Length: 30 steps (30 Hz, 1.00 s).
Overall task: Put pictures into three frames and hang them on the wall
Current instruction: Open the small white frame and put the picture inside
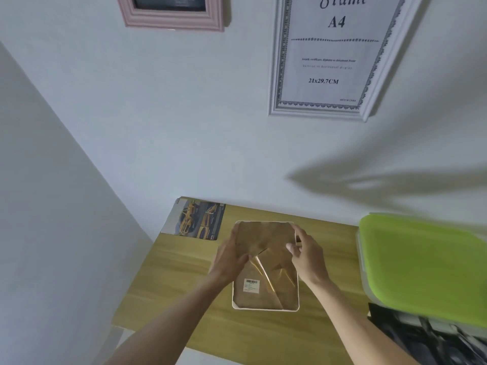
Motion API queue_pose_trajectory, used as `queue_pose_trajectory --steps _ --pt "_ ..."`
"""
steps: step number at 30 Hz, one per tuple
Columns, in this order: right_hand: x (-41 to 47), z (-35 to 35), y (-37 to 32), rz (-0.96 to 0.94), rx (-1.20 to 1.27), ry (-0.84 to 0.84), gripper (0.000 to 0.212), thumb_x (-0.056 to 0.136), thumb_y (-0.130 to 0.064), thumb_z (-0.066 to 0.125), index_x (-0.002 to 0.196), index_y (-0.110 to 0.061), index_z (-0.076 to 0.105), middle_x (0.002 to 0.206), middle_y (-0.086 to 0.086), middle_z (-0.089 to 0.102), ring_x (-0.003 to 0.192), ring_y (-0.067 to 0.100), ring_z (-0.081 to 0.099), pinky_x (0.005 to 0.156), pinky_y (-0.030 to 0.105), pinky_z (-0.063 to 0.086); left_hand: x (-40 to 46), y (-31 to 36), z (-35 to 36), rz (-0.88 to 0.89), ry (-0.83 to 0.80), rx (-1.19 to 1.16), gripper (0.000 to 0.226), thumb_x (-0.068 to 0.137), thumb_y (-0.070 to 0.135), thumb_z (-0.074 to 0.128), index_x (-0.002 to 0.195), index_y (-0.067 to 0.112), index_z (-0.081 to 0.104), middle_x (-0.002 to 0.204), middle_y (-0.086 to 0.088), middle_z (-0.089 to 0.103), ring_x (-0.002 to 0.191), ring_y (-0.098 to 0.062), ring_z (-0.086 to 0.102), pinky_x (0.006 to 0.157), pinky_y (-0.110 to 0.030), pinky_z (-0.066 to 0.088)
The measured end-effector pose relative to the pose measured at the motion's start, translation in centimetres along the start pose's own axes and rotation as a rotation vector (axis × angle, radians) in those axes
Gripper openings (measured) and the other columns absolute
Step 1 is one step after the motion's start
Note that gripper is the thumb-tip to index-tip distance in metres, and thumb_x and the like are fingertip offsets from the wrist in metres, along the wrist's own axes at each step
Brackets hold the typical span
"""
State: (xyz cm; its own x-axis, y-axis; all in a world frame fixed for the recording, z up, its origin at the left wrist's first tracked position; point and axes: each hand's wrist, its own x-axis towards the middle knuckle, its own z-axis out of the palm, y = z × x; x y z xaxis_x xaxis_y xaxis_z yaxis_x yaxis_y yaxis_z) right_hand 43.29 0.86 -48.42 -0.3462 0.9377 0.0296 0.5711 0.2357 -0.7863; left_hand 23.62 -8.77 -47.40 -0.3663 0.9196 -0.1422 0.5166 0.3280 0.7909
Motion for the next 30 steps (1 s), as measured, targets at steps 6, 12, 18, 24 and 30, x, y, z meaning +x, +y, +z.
queue_pose_trajectory --steps 6,12,18,24,30 --pt "-0.2 0.1 1.6 0.108 -0.023 -0.136 0.049 0.092 -0.011 0.066 0.135 -0.028 0.051 0.107 0.003 0.063 0.084 0.014 0.064 0.077 0.025 0.051 -1.1 -0.5 2.0 -0.145 0.009 0.031 0.075 0.083 0.011 0.063 0.142 0.039 0.025 0.072 0.004 0.057 0.061 -0.014 0.057 0.055 -0.027 0.047" --pt "-0.1 0.1 2.2 0.301 0.085 -0.203 0.044 0.087 -0.004 0.069 0.122 -0.023 0.05 0.085 0.005 0.067 0.067 0.01 0.06 0.052 0.013 0.039 -1.0 -1.3 2.8 -0.234 0.0 0.009 0.061 0.083 0.003 0.055 0.125 0.041 0.032 0.065 0.0 0.056 0.055 -0.017 0.055 0.049 -0.029 0.045" --pt "0.6 0.5 2.8 0.347 0.163 -0.27 0.027 0.084 -0.021 0.075 0.106 -0.023 0.059 0.097 -0.006 0.068 0.087 0.011 0.067 0.077 0.034 0.057 -0.4 -2.4 2.1 -0.376 0.005 -0.115 0.047 0.08 0.007 0.064 0.112 0.031 0.039 0.081 -0.011 0.07 0.063 -0.025 0.065 0.053 -0.038 0.051" --pt "-0.5 0.9 3.7 0.42 0.382 -0.298 0.013 0.085 -0.016 0.075 0.098 -0.017 0.07 0.093 -0.006 0.076 0.09 0.01 0.072 0.077 0.021 0.052 1.0 -3.3 1.3 -0.456 0.021 -0.323 0.028 0.083 0.009 0.07 0.099 0.025 0.054 0.087 -0.013 0.071 0.078 -0.029 0.072 0.072 -0.047 0.061" --pt "-0.6 1.7 4.5 0.39 0.056 -0.301 0.026 0.09 -0.021 0.071 0.114 -0.026 0.062 0.093 -0.007 0.065 0.085 0.012 0.062 0.069 0.022 0.045 1.0 -4.2 1.6 -0.514 0.002 -0.414 0.016 0.077 -0.002 0.071 0.089 0.008 0.071 0.089 -0.011 0.075 0.085 -0.026 0.073 0.072 -0.035 0.059"
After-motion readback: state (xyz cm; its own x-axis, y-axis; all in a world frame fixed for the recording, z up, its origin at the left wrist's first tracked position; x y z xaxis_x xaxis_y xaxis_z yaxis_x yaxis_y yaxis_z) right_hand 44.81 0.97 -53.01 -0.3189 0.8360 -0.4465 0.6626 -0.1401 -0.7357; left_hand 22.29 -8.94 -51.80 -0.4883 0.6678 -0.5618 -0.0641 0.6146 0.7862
